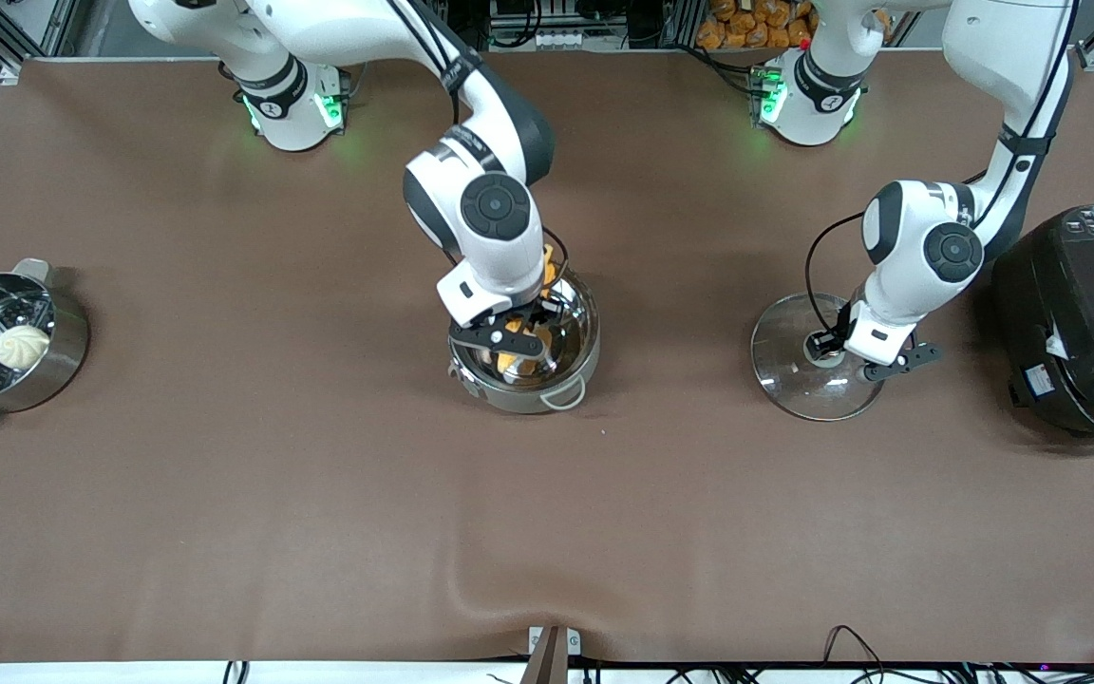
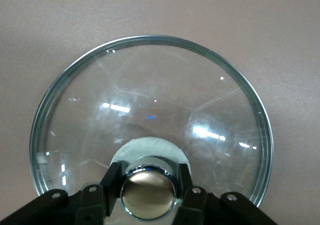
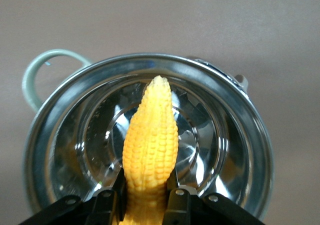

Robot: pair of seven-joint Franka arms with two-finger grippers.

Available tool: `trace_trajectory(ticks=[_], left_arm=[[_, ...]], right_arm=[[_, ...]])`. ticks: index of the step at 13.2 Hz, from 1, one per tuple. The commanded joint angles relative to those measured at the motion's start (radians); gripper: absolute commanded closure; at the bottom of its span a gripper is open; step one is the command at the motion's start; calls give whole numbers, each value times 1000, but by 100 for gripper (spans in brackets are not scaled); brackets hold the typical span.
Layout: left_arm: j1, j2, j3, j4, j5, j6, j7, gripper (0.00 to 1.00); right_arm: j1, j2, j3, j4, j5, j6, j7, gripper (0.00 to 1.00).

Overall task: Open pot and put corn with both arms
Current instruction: 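Lower the corn into the pot while the left gripper sets the lid down, then open the right gripper over the pot while the left gripper releases the lid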

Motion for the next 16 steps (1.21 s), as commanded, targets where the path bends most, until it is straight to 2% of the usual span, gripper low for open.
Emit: trace_trajectory(ticks=[1,2,3,4,5,6,10,14,16], left_arm=[[14,32,-9,35,19,5,-2,90],[12,35,-9,46,19,2,-2,55],[12,28,-9,49,19,1,-2,1],[14,5,-6,66,19,-13,0,0],[23,-27,-6,87,19,-66,4,0],[26,-53,-8,125,20,-128,8,0],[26,-192,-11,273,20,-396,24,0],[17,-213,-14,480,19,-707,35,0],[17,-244,-23,517,11,-739,111,0]], right_arm=[[-2,25,-4,-10,-25,47,19,93],[-2,26,-4,-18,-27,59,19,91],[-3,26,-4,-24,-31,67,19,87],[-6,26,-4,-24,-30,70,19,64],[-9,26,-6,-25,-28,70,20,4],[-9,23,-6,-25,-30,70,20,0],[-51,-42,-6,-24,-9,52,12,0],[-103,-160,-1,-24,8,-112,5,0],[-161,-248,-1,-24,45,-207,-42,0]])
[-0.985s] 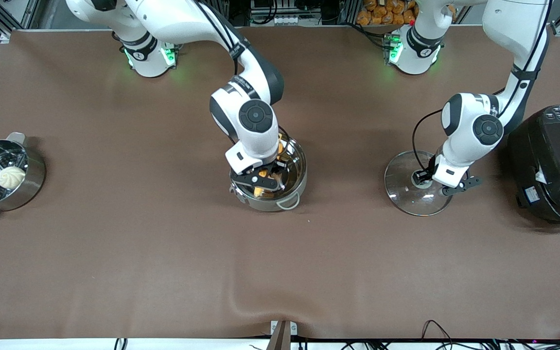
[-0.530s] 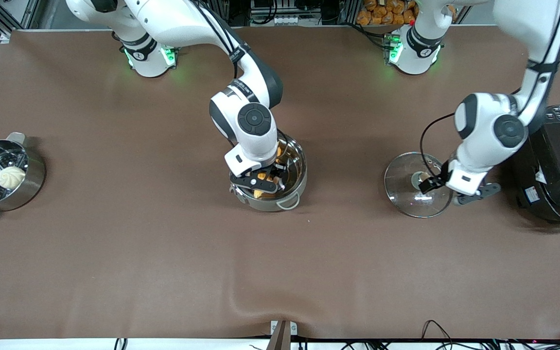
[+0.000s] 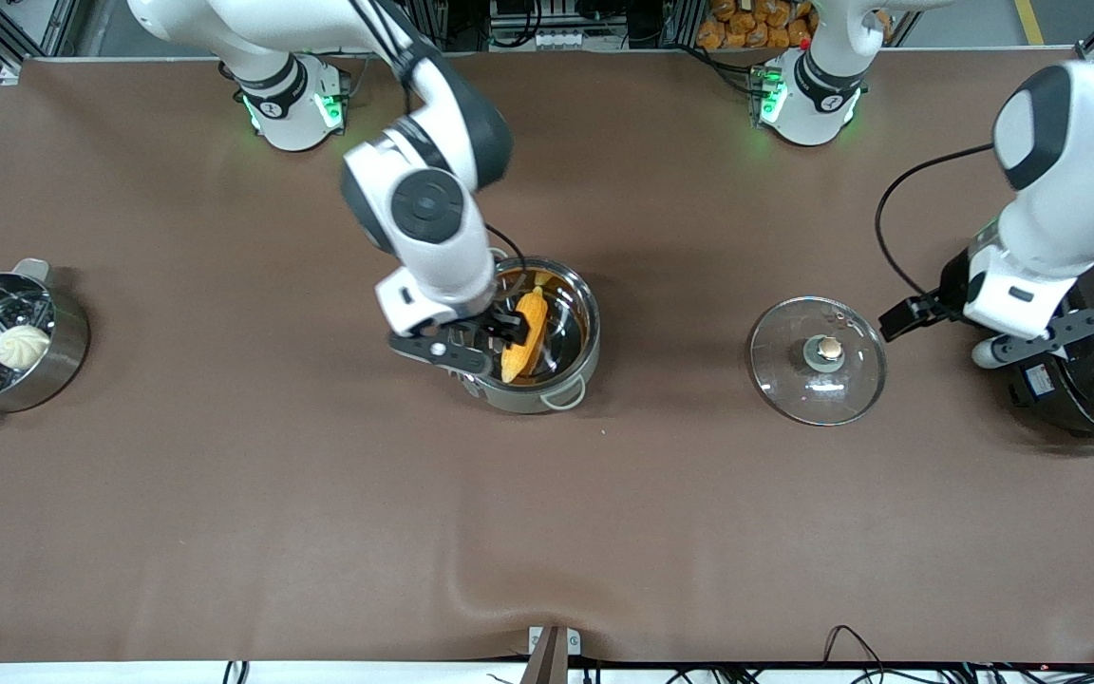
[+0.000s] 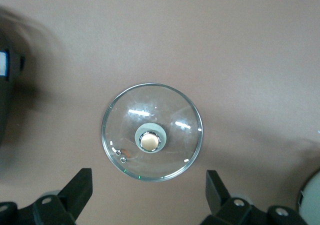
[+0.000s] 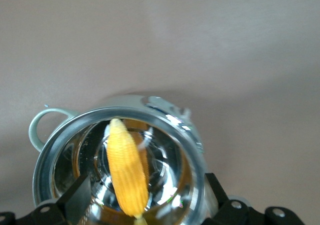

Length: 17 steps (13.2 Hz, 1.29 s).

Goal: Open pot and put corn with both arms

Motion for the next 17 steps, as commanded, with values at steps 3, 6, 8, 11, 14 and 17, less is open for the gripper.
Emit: trace_trajectory(ticks=[3,6,8,11,14,17], left_arm=[[8,-46,-13,105,6,-152,103,0],[2,-45,-13,205,8,-269,104,0],[7,-55,-18,221,6,-320,121,0],[5,-86,-22,221,-6,-329,135,0],[2,-88,-25,222,-5,-339,133,0],[33,-65,-48,273,-5,-345,130,0]], right_arm=[[-173,-235,15,-34,43,-215,-154,0],[-332,-344,15,-27,27,-368,-389,0],[-415,-389,12,-23,-18,-414,-607,0],[-477,-429,11,-27,-127,-414,-766,0],[-584,-453,9,-37,-113,-410,-839,0],[-641,-478,-3,-98,-106,-387,-891,0]])
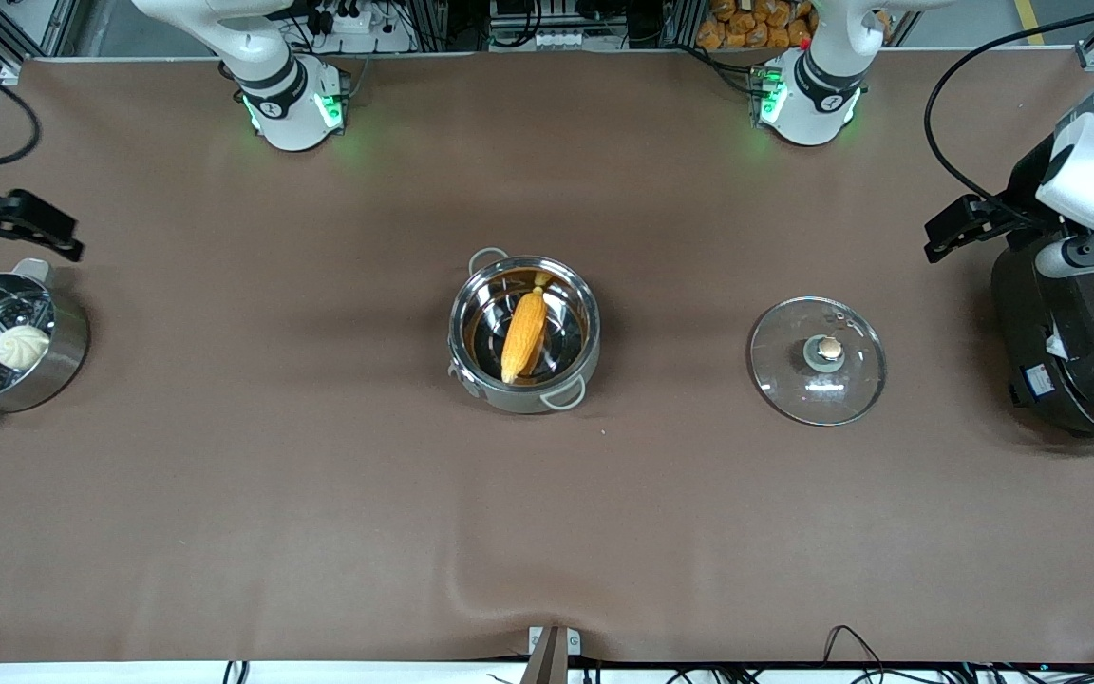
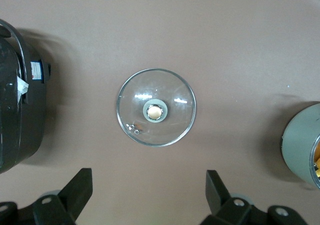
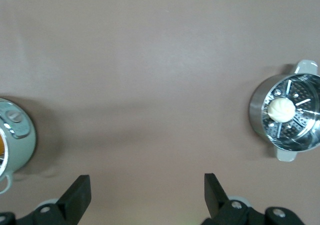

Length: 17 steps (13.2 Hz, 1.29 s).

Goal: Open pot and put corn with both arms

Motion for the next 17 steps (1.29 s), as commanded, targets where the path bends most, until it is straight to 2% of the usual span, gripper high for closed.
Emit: trace_trajectory(ticks=[1,4,7,13,17], left_arm=[[31,27,-21,75,-4,-39,21,0],[30,24,-19,79,-3,-85,34,0],[38,14,-47,79,-6,-91,60,0],[45,-9,-41,57,-4,-131,74,0],[47,12,-34,79,5,-131,192,0]], right_arm=[[-41,-49,-3,-93,-1,40,-31,0],[-41,-57,-29,-145,10,92,-93,0],[-38,-55,-29,-148,21,93,-88,0],[-15,-51,-27,-145,45,99,-72,0],[-10,-46,-27,-147,49,103,-48,0]])
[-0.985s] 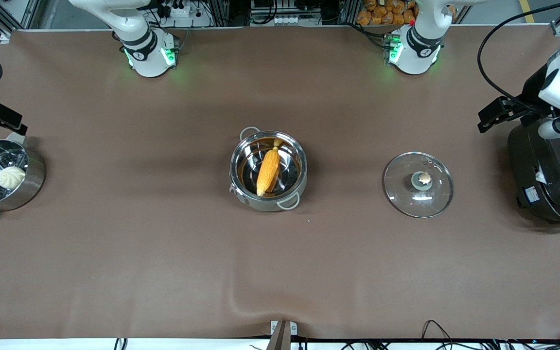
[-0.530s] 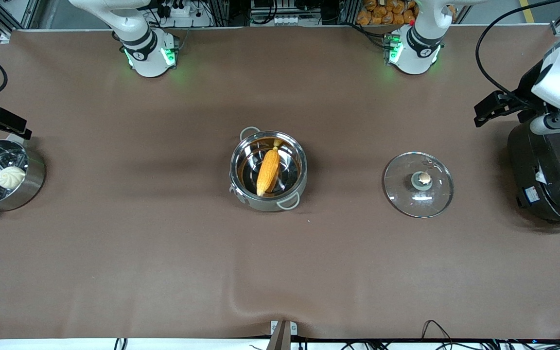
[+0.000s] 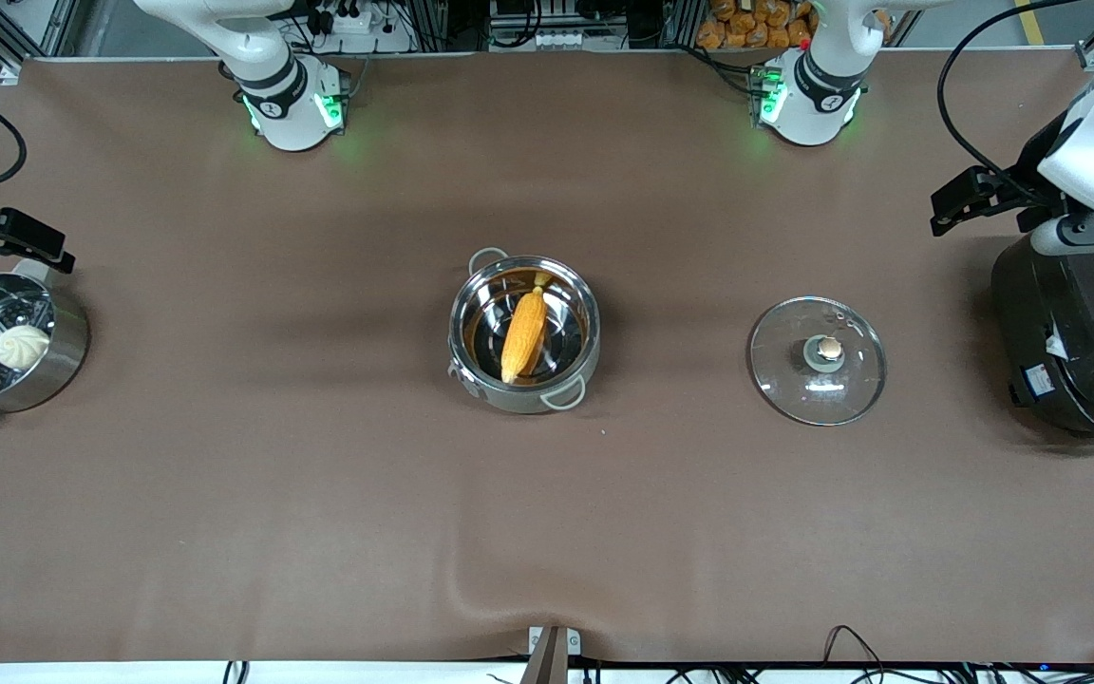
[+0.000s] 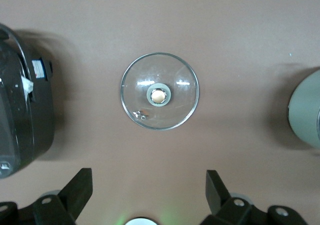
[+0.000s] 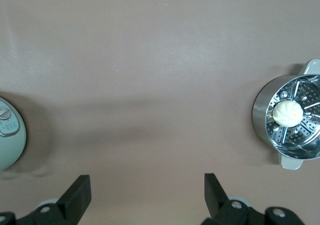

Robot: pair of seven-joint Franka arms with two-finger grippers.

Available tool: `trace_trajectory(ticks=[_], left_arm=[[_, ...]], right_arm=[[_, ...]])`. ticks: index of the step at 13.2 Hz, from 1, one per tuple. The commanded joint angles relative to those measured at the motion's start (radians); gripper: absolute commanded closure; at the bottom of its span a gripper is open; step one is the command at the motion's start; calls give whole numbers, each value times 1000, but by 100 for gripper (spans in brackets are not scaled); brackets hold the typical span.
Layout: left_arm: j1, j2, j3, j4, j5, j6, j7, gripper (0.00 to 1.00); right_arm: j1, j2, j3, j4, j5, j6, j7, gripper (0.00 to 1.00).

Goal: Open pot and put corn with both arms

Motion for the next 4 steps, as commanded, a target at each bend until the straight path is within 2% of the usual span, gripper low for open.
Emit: trace_trajectory(ticks=[1,4], left_arm=[[14,9,-7,28,2,-16,45,0],[16,11,-6,28,3,-17,34,0]], right_arm=[[15,-25,0,-33,18,14,19,0],[26,-28,0,-29,23,-23,31,0]])
